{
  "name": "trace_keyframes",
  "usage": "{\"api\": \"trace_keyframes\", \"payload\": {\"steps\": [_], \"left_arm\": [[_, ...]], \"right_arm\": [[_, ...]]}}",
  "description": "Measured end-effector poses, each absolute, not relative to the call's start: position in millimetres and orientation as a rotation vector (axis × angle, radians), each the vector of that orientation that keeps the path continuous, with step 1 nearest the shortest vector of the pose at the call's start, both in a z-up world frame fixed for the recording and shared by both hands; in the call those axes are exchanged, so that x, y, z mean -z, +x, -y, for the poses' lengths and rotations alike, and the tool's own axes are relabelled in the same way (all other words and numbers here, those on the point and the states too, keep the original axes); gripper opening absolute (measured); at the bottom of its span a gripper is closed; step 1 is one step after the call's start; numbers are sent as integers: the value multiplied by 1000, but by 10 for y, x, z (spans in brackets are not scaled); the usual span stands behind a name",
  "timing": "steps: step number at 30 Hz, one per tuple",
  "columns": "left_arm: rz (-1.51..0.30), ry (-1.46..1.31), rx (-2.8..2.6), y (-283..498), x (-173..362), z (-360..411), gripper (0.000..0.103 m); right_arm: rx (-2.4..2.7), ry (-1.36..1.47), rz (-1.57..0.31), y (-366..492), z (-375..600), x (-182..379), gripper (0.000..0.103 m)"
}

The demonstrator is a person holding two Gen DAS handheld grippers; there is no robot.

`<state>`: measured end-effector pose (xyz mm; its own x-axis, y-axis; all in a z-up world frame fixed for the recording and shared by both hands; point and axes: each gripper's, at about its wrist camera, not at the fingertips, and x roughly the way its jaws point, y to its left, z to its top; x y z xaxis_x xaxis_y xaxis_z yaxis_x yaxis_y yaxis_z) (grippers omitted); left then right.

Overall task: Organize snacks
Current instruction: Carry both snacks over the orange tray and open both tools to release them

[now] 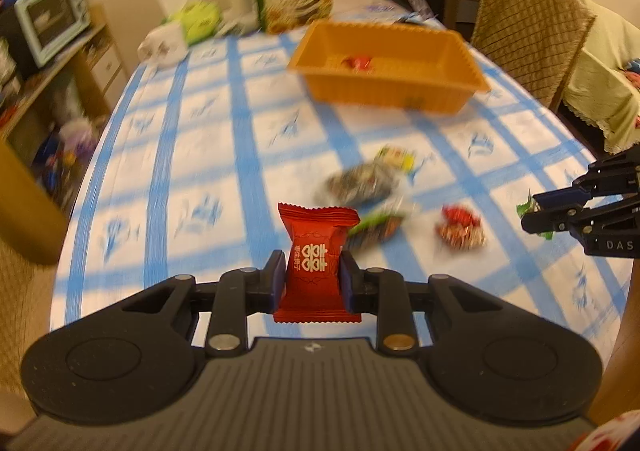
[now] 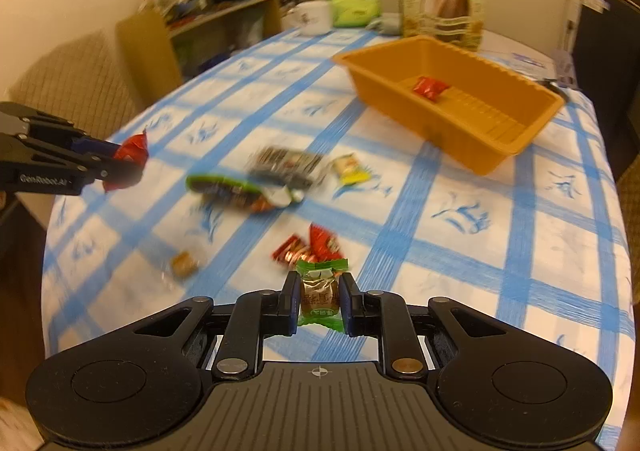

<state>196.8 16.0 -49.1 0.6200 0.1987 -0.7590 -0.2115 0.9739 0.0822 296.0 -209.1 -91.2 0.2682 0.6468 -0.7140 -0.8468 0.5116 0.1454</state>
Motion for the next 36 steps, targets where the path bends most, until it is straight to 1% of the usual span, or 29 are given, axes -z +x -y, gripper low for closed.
{"api": "trace_keyframes", "payload": {"steps": [10, 17, 22, 29, 36], "left_arm": [[-792, 104, -64, 2918, 222, -142, 26], [-764, 148, 41, 3641, 164, -157, 26], [-749, 155, 100, 4109, 166, -161, 26], [-750, 156, 146, 4614, 247, -172, 26], [-766, 160, 175, 5024, 352, -154, 26]], "right_arm": [[-894, -81, -807, 3359, 2077, 558, 21], [-783, 30, -793, 3787, 1940, 408, 21], [-717, 72, -746, 4125, 1859, 315, 21], [-642, 119, -719, 4582, 1785, 299, 21], [-579, 138, -733, 4993, 1685, 426, 21]]}}
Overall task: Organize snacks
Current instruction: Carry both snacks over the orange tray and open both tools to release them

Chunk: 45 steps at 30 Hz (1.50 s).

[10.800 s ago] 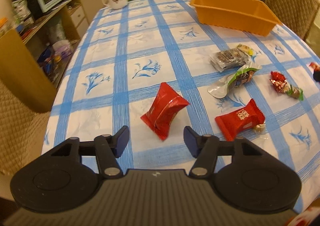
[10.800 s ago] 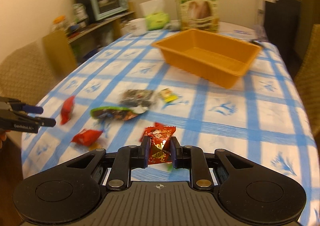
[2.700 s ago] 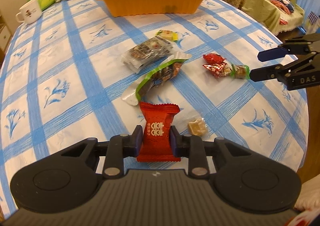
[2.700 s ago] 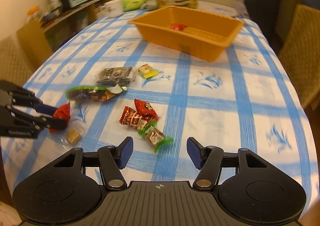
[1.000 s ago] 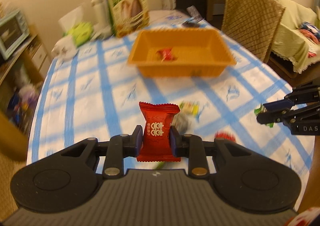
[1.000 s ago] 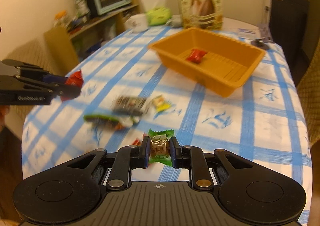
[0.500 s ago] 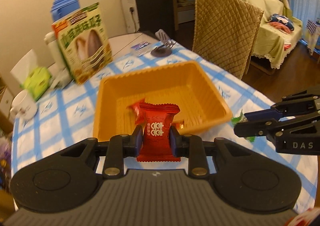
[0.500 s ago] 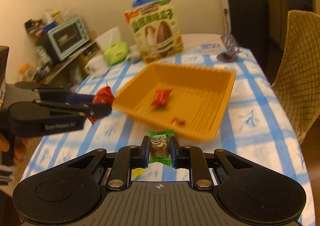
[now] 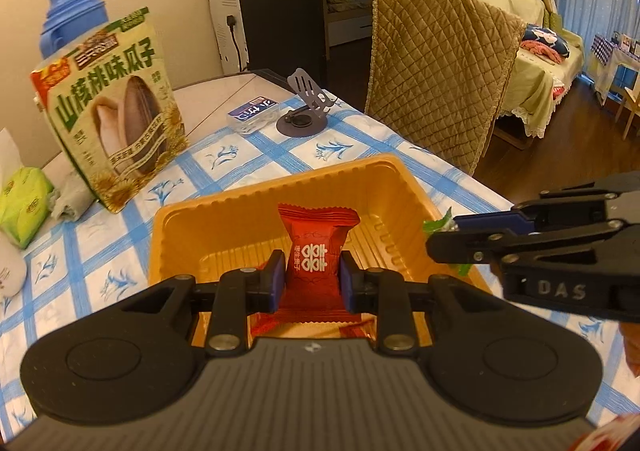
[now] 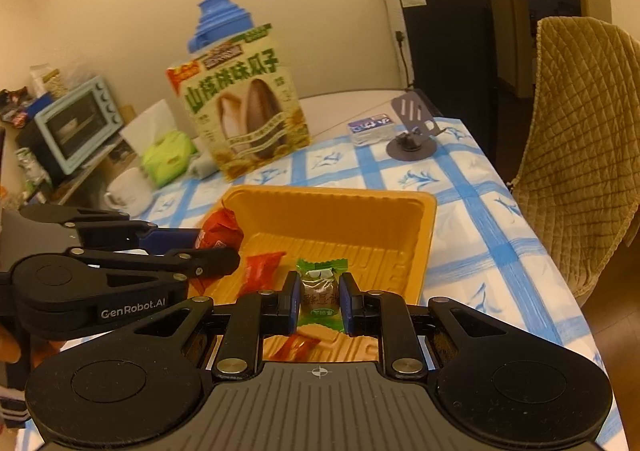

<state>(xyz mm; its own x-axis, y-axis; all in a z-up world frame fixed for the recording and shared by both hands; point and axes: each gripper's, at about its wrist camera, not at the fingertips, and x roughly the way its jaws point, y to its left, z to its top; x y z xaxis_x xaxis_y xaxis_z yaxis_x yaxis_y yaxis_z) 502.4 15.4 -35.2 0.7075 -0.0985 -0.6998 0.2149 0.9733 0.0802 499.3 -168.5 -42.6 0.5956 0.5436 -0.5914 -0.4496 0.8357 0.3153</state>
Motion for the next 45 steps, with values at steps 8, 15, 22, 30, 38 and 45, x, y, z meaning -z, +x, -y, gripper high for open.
{"api": "trace_keyframes", "payload": {"steps": [8, 15, 22, 30, 38, 45], "left_arm": [[-807, 162, 192, 5387, 545, -135, 26], [-852, 152, 192, 5578, 756, -128, 26], [-863, 141, 189, 5684, 832, -150, 26], [-835, 119, 170, 5709, 803, -215, 38], [-837, 104, 157, 5666, 768, -328, 46], [-851, 80, 131, 5604, 749, -437, 50]], "right_arm": [[-537, 111, -762, 5297, 1592, 627, 21], [-517, 114, -783, 5458, 1571, 745, 21], [-507, 119, -796, 5551, 1568, 803, 21], [-506, 128, -799, 5589, 1567, 822, 21], [-510, 135, -801, 5620, 1546, 826, 21], [-511, 137, -803, 5630, 1536, 821, 21]]}}
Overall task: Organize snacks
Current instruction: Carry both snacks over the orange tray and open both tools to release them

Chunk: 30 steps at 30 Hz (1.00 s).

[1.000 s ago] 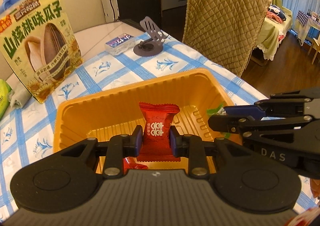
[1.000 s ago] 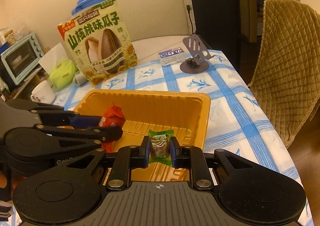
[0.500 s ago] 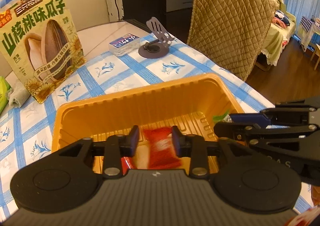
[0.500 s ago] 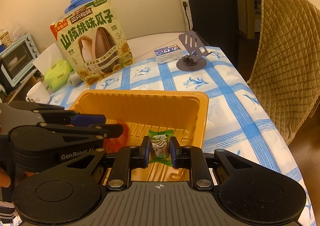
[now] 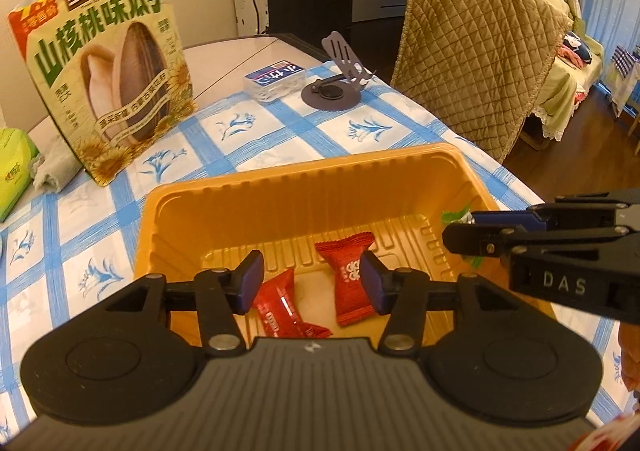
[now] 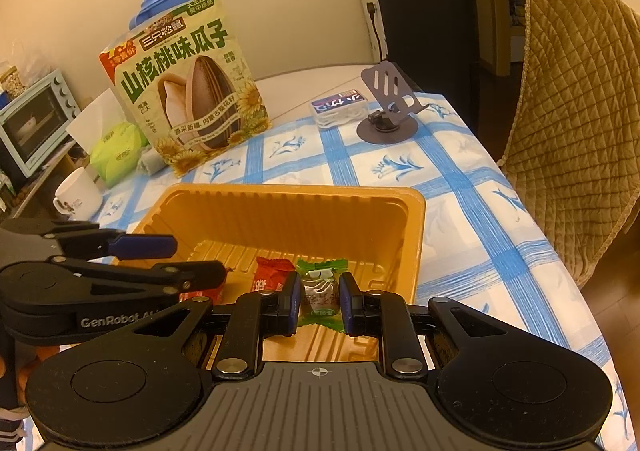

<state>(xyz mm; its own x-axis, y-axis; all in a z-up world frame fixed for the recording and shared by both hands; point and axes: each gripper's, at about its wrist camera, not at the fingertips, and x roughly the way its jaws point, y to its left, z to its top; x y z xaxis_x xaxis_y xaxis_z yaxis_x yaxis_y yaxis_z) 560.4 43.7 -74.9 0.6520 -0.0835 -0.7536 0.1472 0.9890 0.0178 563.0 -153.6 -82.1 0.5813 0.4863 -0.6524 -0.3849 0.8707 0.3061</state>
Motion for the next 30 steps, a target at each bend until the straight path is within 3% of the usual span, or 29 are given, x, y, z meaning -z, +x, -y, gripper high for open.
{"api": "trace_keyframes", "payload": {"steps": [9, 11, 13, 15, 16, 19, 20, 30], "left_arm": [[-849, 56, 102, 5551, 716, -557, 59], [-850, 49, 96, 5540, 715, -571, 64], [-841, 40, 81, 5520, 710, -577, 81], [-832, 30, 70, 5496, 701, -588, 84], [-831, 25, 68, 5489, 695, -596, 85], [-827, 22, 52, 5457, 669, -613, 89], [-820, 24, 49, 5440, 659, -616, 90], [-761, 8, 10, 5207, 498, -637, 99]], "right_arm": [[-514, 138, -804, 5673, 1467, 803, 21], [-520, 142, -789, 5662, 1460, 803, 21], [-551, 160, -791, 5657, 1458, 804, 21], [-542, 157, -797, 5650, 1446, 799, 23], [-531, 154, -798, 5648, 1442, 796, 26], [-514, 168, -786, 5615, 1486, 781, 57], [-502, 170, -771, 5591, 1503, 768, 63], [-498, 200, -749, 5430, 1632, 648, 76]]}}
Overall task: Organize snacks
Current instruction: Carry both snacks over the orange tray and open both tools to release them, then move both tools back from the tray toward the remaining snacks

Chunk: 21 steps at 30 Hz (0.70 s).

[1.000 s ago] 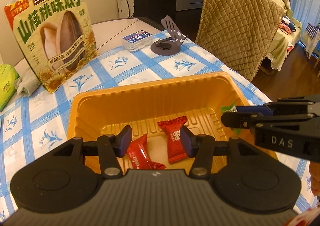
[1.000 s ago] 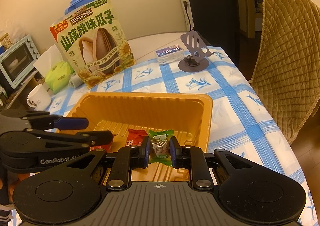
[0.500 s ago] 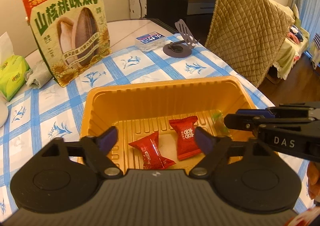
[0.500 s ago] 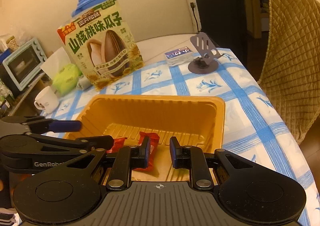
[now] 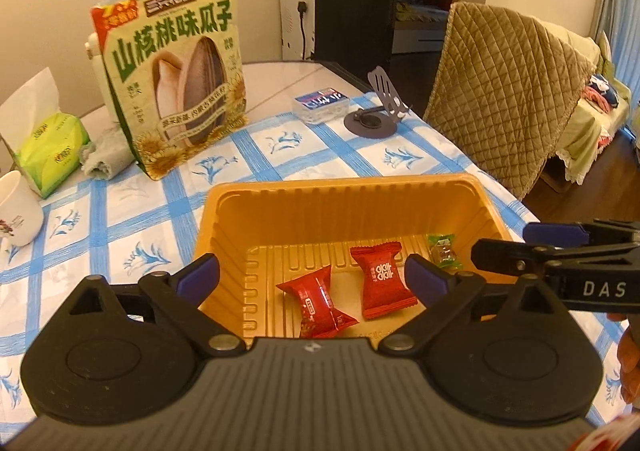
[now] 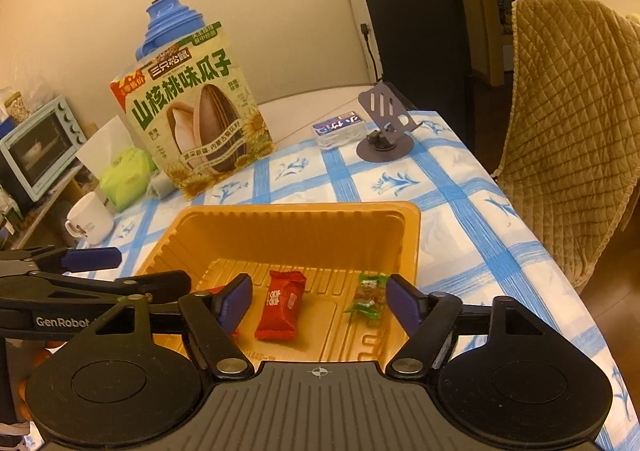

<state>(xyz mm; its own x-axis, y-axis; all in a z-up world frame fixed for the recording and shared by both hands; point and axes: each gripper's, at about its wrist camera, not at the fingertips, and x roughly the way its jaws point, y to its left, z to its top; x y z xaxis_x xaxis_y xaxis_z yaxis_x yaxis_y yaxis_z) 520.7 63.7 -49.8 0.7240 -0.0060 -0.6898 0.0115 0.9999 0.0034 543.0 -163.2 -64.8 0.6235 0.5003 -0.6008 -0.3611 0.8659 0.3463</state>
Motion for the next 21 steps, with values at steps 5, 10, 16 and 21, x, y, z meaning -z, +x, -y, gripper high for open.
{"api": "trace_keyframes", "payload": {"steps": [5, 10, 16, 21], "left_arm": [[-751, -4, 7, 5036, 407, -631, 99], [-743, -19, 4, 4788, 300, -596, 99], [-734, -41, -20, 4439, 197, -536, 98], [-729, -55, -32, 4109, 127, -475, 97]], "right_arm": [[-500, 216, -739, 5280, 1705, 588, 78], [-506, 226, -731, 5106, 1794, 518, 79], [-529, 202, -714, 4813, 1894, 419, 79], [-552, 165, -702, 4515, 1990, 359, 79]]}}
